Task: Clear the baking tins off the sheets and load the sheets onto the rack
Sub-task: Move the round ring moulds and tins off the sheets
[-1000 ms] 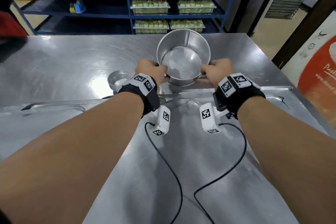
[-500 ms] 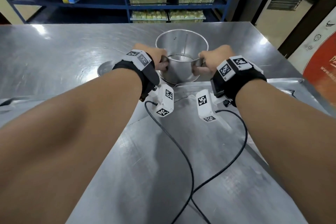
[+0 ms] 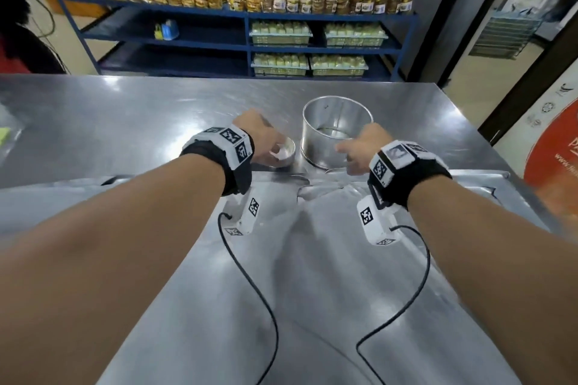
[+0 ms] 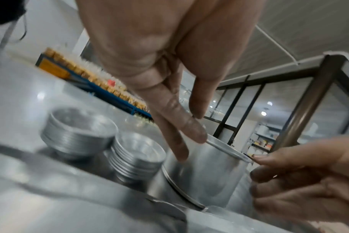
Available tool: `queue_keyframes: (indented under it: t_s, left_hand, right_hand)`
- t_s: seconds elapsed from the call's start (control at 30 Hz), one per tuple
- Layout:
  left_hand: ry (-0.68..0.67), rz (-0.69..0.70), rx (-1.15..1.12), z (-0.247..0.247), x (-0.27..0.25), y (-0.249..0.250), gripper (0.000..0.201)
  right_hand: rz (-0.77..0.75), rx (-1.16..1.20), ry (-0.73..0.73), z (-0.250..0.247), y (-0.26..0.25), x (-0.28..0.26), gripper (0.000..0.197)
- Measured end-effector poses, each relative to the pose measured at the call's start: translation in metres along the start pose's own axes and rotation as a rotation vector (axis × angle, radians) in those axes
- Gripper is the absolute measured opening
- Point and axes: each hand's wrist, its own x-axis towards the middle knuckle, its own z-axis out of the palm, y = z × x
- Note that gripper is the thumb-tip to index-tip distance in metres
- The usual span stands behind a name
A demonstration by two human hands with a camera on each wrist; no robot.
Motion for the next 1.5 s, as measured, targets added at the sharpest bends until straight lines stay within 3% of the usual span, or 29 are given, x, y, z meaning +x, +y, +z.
queue_keyframes:
  t_s: [0.17, 0.3, 0.43, 0.7, 0.8, 0.93, 1.07, 1.3, 1.4, 1.47, 1.5]
  left_hand:
    - [0.038, -0.092, 0.101, -0.078, -0.061, -0.022, 0.024]
    - [0.185, -0.085, 0.450, -0.153, -0.113, -0.053, 0.028]
    - [0.296, -0.146, 0.720, -0.223, -0.171, -0.099, 0.030]
    - [0.364, -0.397, 0.878, -0.318, -0.275, -0.225, 0.026]
    - [0.392, -0.544, 0.832, -0.332, -0.307, -0.266, 0.028]
    - [0.422, -0.633, 0.655, -0.339, -0.335, -0.299, 0.040]
    - [0.514, -0.629, 0.448, -0.340, -0.352, -0.310, 0.033]
    - [0.621, -0.582, 0.284, -0.339, -0.371, -0.285, 0.045]
    - [0.598, -0.542, 0.266, -0.337, -0.376, -0.266, 0.041]
    - [0.618, -0.511, 0.213, -0.332, -0.377, -0.255, 0.065]
    - [0.641, -0.494, 0.155, -0.327, -0.379, -0.248, 0.083]
  right_hand:
    - [-0.206, -0.396, -0.055, 0.019, -0.081, -0.075, 0.030]
    - [-0.355, -0.506, -0.112, 0.052, -0.142, -0.135, 0.031]
    - [-0.455, -0.535, -0.240, 0.100, -0.194, -0.188, 0.029]
    - [-0.564, -0.528, -0.357, 0.221, -0.252, -0.282, 0.034]
    - [-0.584, -0.503, -0.428, 0.256, -0.256, -0.310, 0.039]
    - [-0.450, -0.294, -0.520, 0.291, -0.247, -0.333, 0.027]
    - [-0.358, -0.111, -0.509, 0.305, -0.234, -0.344, 0.027]
    - [-0.310, -0.011, -0.436, 0.281, -0.227, -0.359, 0.026]
    - [-0.268, 0.096, -0.405, 0.262, -0.219, -0.359, 0.052]
    - [-0.252, 0.157, -0.386, 0.247, -0.210, -0.357, 0.066]
    - [-0.245, 0.204, -0.365, 0.239, -0.204, -0.357, 0.063]
